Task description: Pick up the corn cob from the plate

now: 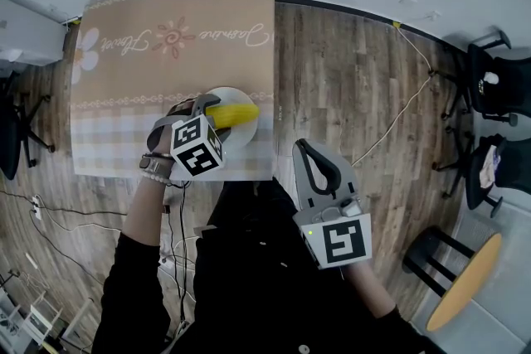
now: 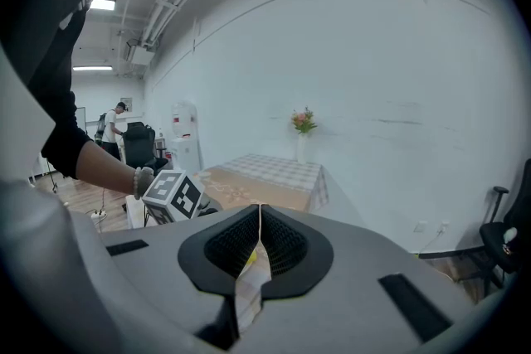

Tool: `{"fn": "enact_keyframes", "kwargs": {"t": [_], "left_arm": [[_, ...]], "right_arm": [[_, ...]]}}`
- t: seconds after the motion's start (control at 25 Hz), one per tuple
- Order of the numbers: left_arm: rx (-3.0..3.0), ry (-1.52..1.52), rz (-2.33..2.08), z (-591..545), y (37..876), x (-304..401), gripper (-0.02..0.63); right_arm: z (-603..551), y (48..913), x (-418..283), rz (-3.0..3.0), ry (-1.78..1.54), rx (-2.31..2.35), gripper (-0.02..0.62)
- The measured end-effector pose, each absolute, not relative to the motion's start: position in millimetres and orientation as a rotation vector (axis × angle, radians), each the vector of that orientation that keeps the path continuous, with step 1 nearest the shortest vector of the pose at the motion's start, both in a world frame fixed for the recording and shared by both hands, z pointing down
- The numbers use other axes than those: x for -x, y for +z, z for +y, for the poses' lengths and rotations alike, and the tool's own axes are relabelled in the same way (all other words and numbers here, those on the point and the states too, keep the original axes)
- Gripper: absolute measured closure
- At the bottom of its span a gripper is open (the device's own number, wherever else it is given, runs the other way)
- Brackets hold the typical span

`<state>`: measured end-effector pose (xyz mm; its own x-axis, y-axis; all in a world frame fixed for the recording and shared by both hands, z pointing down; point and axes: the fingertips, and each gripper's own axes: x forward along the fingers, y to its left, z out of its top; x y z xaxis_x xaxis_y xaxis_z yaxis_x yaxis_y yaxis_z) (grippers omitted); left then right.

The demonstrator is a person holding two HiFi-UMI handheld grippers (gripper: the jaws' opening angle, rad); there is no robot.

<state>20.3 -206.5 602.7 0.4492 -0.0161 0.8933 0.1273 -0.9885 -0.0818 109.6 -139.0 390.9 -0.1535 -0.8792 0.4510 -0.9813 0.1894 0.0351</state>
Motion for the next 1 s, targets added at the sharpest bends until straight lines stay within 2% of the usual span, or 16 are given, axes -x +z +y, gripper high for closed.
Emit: {"fn": "enact_keyframes", "kwargs": {"t": [0.36,1.0], "left_arm": [[2.5,-1.612,-0.17,-204.1,604.5,-22.8,0.333],[2.678,-1.547,0.092,-203.5,598.2,-17.1,0.339]], "right_arm": [[-139.0,394.6,-107.5,-2.099,0.398,-1.756,0.552],[-138.6,395.7,-105.9,-2.108,0.393,-1.741,0.552]]}}
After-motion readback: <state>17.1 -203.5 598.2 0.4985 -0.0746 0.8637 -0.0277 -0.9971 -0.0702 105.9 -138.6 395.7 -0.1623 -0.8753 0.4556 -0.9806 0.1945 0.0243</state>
